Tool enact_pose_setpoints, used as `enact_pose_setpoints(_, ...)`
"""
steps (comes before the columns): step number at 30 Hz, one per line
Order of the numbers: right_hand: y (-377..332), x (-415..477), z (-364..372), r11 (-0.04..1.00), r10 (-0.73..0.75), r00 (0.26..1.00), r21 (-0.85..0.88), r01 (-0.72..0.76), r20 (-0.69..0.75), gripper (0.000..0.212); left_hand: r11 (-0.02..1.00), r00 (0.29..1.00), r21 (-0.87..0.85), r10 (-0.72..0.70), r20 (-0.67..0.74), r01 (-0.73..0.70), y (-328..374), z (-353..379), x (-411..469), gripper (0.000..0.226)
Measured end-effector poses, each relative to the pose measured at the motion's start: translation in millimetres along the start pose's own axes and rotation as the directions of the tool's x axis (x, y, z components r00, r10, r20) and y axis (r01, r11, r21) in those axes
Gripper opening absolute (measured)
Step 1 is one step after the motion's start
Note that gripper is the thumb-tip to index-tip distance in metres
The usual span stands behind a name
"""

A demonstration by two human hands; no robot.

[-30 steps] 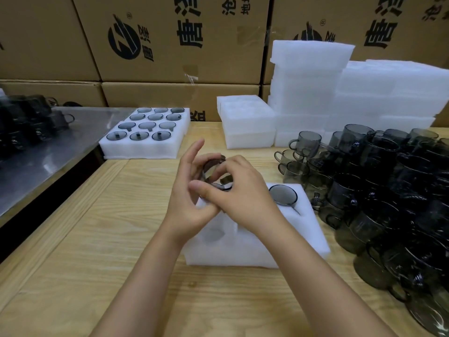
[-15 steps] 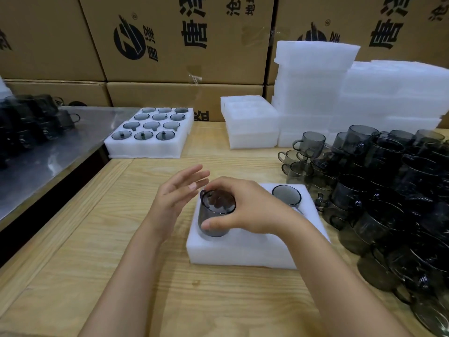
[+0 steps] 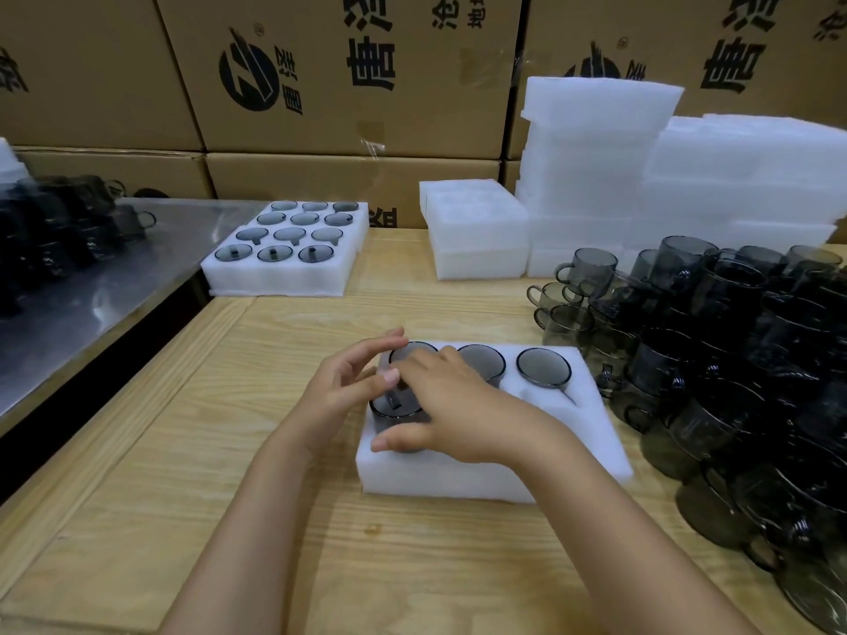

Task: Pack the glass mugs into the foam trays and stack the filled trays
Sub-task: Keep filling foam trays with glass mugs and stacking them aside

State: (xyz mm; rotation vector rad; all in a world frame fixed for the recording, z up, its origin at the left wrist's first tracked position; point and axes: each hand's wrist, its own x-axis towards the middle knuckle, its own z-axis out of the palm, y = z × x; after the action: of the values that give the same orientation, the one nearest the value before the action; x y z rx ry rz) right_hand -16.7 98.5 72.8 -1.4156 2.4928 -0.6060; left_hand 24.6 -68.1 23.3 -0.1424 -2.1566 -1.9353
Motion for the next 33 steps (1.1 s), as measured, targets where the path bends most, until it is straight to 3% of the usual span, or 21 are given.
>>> enact_pose_setpoints(5, 6, -6, 11, 0.973, 0.020, 1.000, -0.232, -0.019, 0.004, 0.061, 0.999, 0.999, 0.013, -0.049, 0.009, 0.048, -4, 4, 0, 0.063)
enact_pose_setpoints(12, -3, -13, 22, 0.976, 0.051, 0.994, -0.204, -0.070, -0.098, 0.074, 0.999, 0.996, 0.006, -0.042, 0.081, 0.042, -14, 0, -1, 0.062)
enact_pose_setpoints(14, -10, -14, 28, 0.960, 0.029, 0.989, -0.271, -0.067, -0.144, 0.084, 0.987, 0.995, -0.132, -0.083, 0.048, 0.089, -15, -1, 1, 0.059)
enact_pose_setpoints(17, -19, -18, 43, 0.923, -0.016, 0.995, -0.384, -0.022, -0.094, 0.092, 0.915, 0.987, -0.379, -0.159, -0.026, 0.138, -17, 1, 4, 0.055)
enact_pose_setpoints(23, -19, -13, 43, 0.936, -0.010, 0.997, -0.352, -0.015, -0.070, 0.092, 0.967, 0.977, -0.238, -0.137, -0.166, 0.095, -20, 24, 8, 0.037)
enact_pose_setpoints(27, -14, -14, 39, 0.982, -0.005, 0.999, -0.191, -0.002, -0.038, 0.089, 0.929, 0.962, -0.368, -0.143, -0.233, 0.049, -20, 27, 9, 0.034)
enact_pose_setpoints(29, -13, -14, 36, 1.000, -0.013, 0.998, -0.016, 0.013, -0.060, 0.081, 0.937, 0.947, -0.348, -0.148, -0.285, 0.041, -20, 27, 11, 0.030)
enact_pose_setpoints(31, -14, -16, 27, 0.940, 0.029, 0.986, 0.340, 0.029, -0.165, 0.055, 0.958, 0.931, -0.284, -0.129, -0.341, 0.028, -22, 27, 14, 0.025)
enact_pose_setpoints(33, -7, -14, 12, 0.849, 0.188, 0.912, 0.527, 0.035, -0.364, 0.035, 0.955, 0.915, -0.293, -0.149, -0.375, 0.036, -22, 27, 16, 0.026)
